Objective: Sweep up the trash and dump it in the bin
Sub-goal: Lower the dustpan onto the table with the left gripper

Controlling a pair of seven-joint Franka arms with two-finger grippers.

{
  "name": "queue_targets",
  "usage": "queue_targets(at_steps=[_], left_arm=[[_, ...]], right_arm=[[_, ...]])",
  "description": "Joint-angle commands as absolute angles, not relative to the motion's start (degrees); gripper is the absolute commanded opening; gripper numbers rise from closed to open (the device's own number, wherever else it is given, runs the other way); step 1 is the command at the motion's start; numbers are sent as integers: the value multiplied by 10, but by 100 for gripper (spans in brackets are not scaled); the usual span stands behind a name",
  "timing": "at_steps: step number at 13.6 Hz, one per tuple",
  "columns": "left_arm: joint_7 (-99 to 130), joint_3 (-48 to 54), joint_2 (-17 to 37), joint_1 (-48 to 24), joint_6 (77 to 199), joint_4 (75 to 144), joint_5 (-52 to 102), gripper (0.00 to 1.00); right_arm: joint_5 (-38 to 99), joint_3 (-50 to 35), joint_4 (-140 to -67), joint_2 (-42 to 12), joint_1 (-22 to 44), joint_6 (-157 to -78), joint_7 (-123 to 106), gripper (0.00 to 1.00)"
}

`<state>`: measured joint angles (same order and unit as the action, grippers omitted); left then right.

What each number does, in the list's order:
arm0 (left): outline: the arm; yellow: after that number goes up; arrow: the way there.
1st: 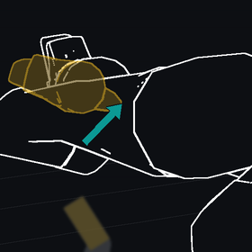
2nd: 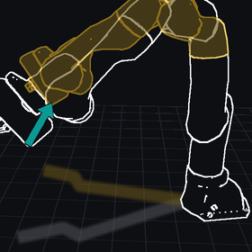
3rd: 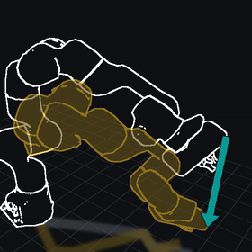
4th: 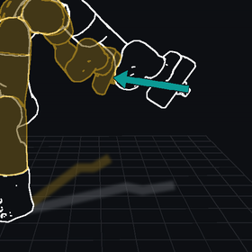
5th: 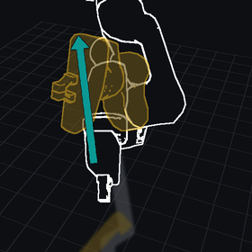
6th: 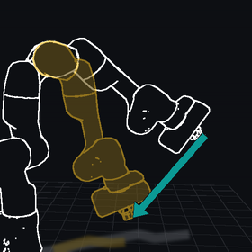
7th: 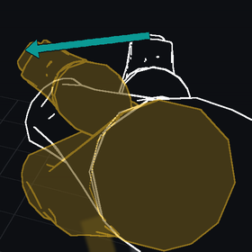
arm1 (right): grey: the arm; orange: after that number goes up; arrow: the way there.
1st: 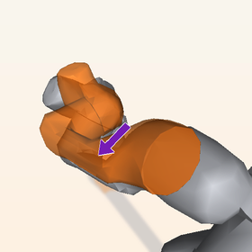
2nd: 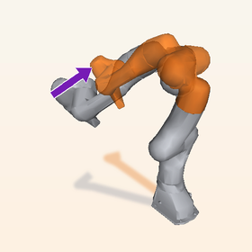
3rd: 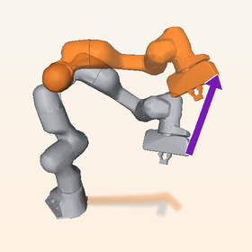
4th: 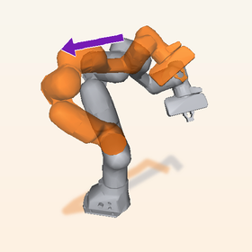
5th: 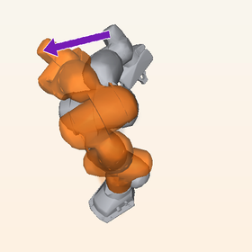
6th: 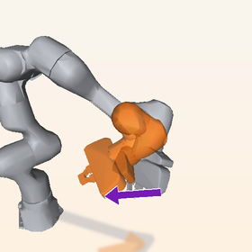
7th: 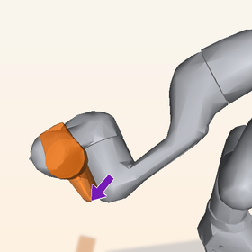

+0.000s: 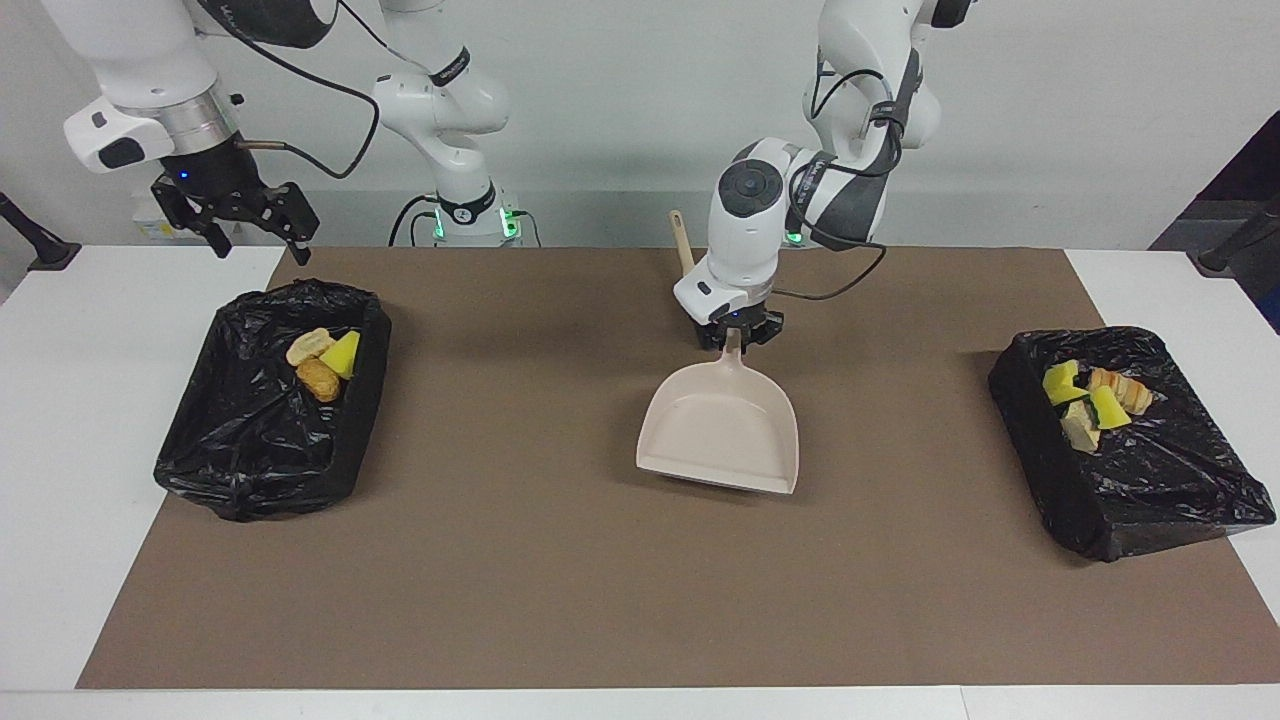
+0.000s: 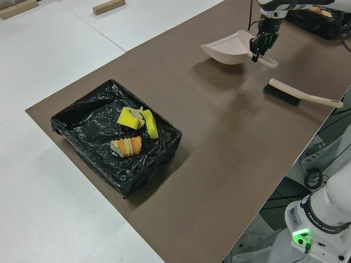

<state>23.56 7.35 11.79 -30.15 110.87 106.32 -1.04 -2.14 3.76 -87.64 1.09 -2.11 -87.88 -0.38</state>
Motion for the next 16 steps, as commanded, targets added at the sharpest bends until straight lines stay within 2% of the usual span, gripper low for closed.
queue_targets(at_steps=[1, 7, 14, 15, 16], left_arm=[[278, 64, 137, -329, 1128, 1047, 5, 0], [318, 66, 163, -335, 1153, 1031, 25, 0], [344, 67, 159, -346, 1169, 1064, 26, 0], [341, 67, 159, -345, 1167, 1064, 26, 12], [338, 67, 159, -345, 1167, 1064, 26, 36]], right_arm=[[3, 37, -889, 17, -25, -880, 7, 100], [6, 36, -910, 9, -11, -910, -11, 100], [-11, 36, -923, 16, 4, -905, -24, 100], [-11, 36, -921, 15, 4, -904, -24, 100], [-7, 36, -921, 15, 4, -904, -25, 100]])
